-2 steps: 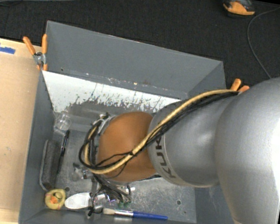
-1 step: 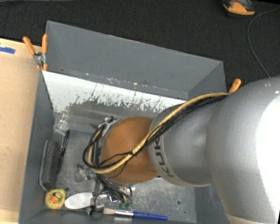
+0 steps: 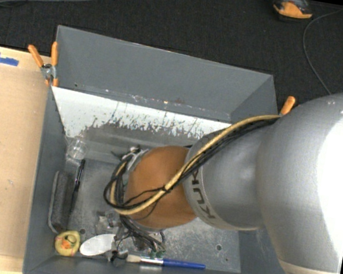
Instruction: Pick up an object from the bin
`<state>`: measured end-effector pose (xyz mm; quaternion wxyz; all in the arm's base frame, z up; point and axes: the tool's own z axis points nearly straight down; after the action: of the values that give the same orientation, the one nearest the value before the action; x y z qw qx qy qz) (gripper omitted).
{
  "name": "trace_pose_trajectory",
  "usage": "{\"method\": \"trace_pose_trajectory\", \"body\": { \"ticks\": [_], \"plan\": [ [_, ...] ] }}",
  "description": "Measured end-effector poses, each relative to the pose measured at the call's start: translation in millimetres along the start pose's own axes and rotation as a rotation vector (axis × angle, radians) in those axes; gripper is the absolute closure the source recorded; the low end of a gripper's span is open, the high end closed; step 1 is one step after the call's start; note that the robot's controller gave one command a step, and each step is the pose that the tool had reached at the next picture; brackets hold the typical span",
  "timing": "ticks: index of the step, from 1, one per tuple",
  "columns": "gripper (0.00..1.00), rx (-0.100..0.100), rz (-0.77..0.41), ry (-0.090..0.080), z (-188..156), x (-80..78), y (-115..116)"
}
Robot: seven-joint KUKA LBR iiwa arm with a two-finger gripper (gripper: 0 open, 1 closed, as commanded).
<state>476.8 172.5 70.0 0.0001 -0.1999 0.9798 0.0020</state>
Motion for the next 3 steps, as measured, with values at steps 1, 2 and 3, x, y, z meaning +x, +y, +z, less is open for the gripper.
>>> {"method": "trace_pose_trajectory", "body": {
  "ticks": [1,2,3],
  "plan": [
    [1.00,0.000,0.000,0.000,0.0,0.0,-0.1],
    [1.00,0.000,0.002,0.005,-11.7,1.7,0.3],
    [1.00,-0.001,0.004,0.005,-33.2,1.7,0.8]
  ]
}}
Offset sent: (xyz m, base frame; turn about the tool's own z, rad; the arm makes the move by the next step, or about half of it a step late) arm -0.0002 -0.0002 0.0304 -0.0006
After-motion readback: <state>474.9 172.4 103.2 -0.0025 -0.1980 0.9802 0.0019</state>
